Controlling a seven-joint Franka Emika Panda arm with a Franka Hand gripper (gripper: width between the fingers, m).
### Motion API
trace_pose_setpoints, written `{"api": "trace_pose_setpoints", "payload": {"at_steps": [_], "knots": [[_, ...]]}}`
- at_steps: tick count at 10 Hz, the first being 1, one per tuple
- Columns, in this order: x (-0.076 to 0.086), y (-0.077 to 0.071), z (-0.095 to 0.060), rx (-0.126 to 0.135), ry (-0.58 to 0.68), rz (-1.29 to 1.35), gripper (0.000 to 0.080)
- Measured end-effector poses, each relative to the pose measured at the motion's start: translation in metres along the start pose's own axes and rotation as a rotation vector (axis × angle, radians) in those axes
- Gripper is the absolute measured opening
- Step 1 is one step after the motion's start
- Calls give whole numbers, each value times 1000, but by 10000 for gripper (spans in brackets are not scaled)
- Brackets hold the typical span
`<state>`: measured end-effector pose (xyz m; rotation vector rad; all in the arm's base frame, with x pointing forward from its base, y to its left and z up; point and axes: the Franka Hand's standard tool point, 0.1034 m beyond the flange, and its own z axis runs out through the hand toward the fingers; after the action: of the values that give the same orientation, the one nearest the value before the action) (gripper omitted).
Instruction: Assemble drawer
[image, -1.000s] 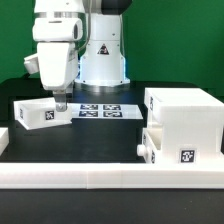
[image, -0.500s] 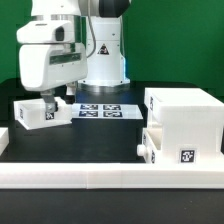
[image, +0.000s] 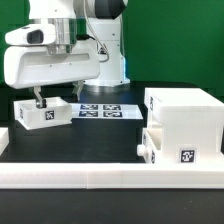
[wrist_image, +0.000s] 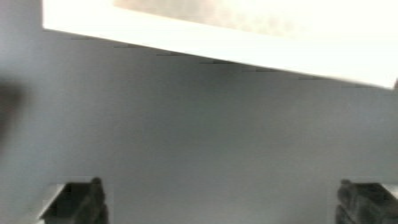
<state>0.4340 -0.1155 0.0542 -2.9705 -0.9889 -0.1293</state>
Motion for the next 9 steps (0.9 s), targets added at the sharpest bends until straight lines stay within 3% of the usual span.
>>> {"api": "trace_pose_setpoints", "payload": {"at_steps": [4, 6, 9], "knots": [[-6, -4, -4, -2, -4, 34, 649], [-30, -17, -9, 0, -23, 51, 649], [-57, -34, -1, 9, -38, 57, 649]]}}
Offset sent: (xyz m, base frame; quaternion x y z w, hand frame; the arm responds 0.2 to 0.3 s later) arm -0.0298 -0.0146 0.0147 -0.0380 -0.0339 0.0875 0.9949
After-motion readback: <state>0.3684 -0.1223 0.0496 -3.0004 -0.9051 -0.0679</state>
